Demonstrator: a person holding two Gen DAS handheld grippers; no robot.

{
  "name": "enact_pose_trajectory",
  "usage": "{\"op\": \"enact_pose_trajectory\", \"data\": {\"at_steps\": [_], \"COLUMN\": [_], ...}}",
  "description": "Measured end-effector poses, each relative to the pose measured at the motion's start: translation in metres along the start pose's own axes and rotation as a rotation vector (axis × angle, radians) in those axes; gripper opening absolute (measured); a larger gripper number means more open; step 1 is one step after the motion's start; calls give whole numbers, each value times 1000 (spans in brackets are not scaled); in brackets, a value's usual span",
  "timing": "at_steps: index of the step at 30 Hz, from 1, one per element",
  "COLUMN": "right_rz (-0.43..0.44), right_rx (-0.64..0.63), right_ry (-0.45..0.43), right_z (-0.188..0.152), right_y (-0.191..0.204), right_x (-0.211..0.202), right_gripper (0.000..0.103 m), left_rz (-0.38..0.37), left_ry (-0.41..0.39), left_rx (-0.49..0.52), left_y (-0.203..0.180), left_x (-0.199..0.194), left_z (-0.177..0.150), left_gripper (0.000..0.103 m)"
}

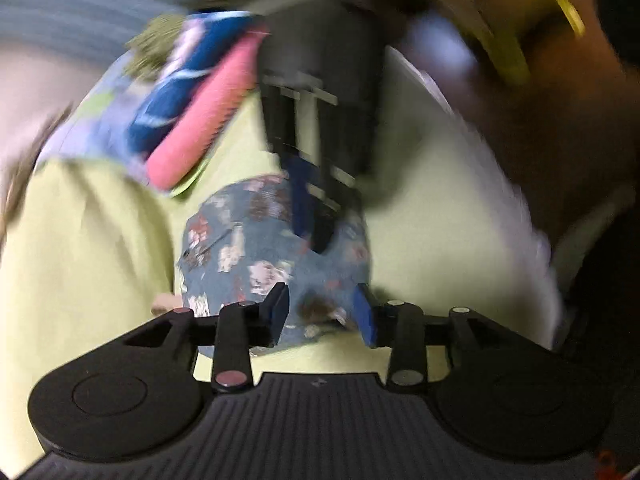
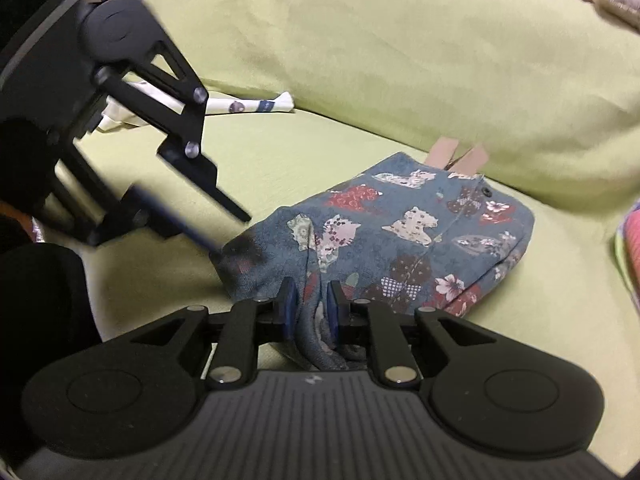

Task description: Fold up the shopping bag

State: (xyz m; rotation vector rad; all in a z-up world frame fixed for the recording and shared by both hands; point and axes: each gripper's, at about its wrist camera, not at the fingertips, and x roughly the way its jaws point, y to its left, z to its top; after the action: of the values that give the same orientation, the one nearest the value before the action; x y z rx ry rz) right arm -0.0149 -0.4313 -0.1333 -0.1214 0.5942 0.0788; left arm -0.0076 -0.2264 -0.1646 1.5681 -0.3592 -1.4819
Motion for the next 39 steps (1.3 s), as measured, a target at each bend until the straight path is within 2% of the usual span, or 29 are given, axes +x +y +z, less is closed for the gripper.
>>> {"op": "enact_pose_trajectory", "data": {"at_steps": [3, 6, 7, 11, 13, 14, 16, 18, 21, 22, 25, 28, 30, 32, 34, 36, 37, 39], "right_rz": [32, 41, 46, 42, 21, 2, -32, -81, -129, -118, -76, 20, 95, 147, 203, 261, 292, 369], "right_rx": [16, 22, 29, 22, -58, -129, -354, -618, -1012, -1088, -1213, -1266, -1321, -1358, -1314, -1247, -1188, -973], "right_ry": [4, 3, 1, -5, -7, -12, -59, -93, -126, -147, -241, -284, -307, -342, -343, -315, -288, -194], "right_z": [-2, -4, -4, -3, 0, 0, -10, -28, -66, -73, -77, -68, -67, -70, -66, -58, -52, -31], "right_y": [-5, -4, -5, -3, 5, 12, 28, 43, 47, 44, 30, 15, 7, -2, -8, -10, -12, -17], "right_x": [0, -2, -2, -2, -6, -9, -22, -28, -21, -18, -9, -2, 0, 3, 2, 0, 0, 1], "right_gripper": [12, 12, 12, 13, 24, 34, 37, 47, 49, 48, 49, 47, 33, 31, 30, 29, 29, 29], "left_rz": [52, 43, 24, -152, -223, -244, -268, -276, -272, -272, -278, -289, -298, -315, -335, -369, -394, -457], "left_ry": [-7, -22, -31, -75, -97, -106, -122, -139, -159, -163, -174, -186, -191, -195, -199, -203, -205, -205], "left_rx": [144, 184, 166, -77, -153, -180, -217, -247, -278, -289, -311, -331, -336, -348, -361, -418, -461, -566], "left_y": [-16, -12, -8, 32, 47, 52, 57, 59, 60, 61, 62, 63, 64, 68, 70, 77, 82, 96], "left_x": [12, 20, 22, 27, 29, 30, 31, 31, 28, 29, 30, 30, 31, 33, 33, 36, 38, 43], "left_z": [-2, -6, -8, -21, -27, -30, -33, -37, -41, -41, -43, -45, -46, -46, -48, -51, -54, -59], "left_gripper": [45, 47, 47, 44, 44, 44, 44, 44, 44, 44, 44, 44, 44, 44, 45, 45, 45, 45]}}
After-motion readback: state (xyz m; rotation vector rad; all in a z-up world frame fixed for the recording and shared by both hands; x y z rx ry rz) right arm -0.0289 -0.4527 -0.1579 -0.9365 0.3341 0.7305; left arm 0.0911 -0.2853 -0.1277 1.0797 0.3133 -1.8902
